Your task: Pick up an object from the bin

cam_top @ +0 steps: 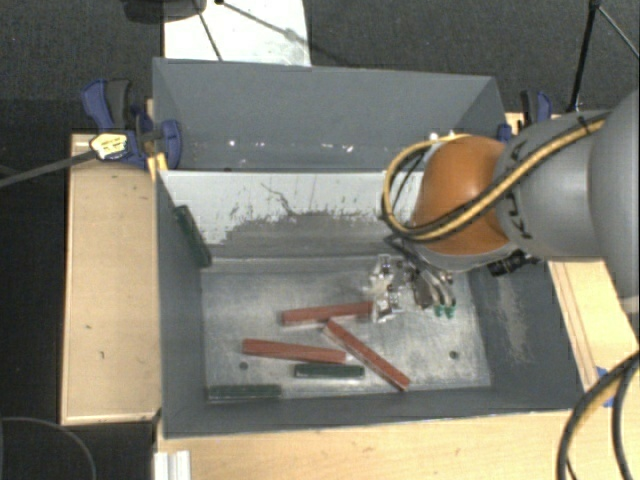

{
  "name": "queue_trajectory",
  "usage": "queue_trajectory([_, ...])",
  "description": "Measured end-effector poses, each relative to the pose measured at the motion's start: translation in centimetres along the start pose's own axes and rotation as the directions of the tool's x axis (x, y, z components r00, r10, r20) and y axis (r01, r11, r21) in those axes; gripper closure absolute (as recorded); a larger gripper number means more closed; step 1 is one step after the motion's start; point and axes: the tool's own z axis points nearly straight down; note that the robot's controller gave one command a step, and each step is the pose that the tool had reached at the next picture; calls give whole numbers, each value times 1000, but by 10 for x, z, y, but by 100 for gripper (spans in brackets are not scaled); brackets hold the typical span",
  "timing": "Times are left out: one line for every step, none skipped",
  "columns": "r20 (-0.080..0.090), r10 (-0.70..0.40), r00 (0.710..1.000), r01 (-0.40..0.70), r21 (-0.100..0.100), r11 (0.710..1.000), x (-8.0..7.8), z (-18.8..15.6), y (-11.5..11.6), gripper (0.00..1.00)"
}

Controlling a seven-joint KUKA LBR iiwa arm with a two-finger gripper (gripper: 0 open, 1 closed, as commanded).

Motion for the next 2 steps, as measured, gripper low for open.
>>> queue_trajectory([-4,5,1000,-5,0,1000,0,-33,-11,100])
queue_trajectory([-2,-39,999,39,1,999,-13,-130,5,100])
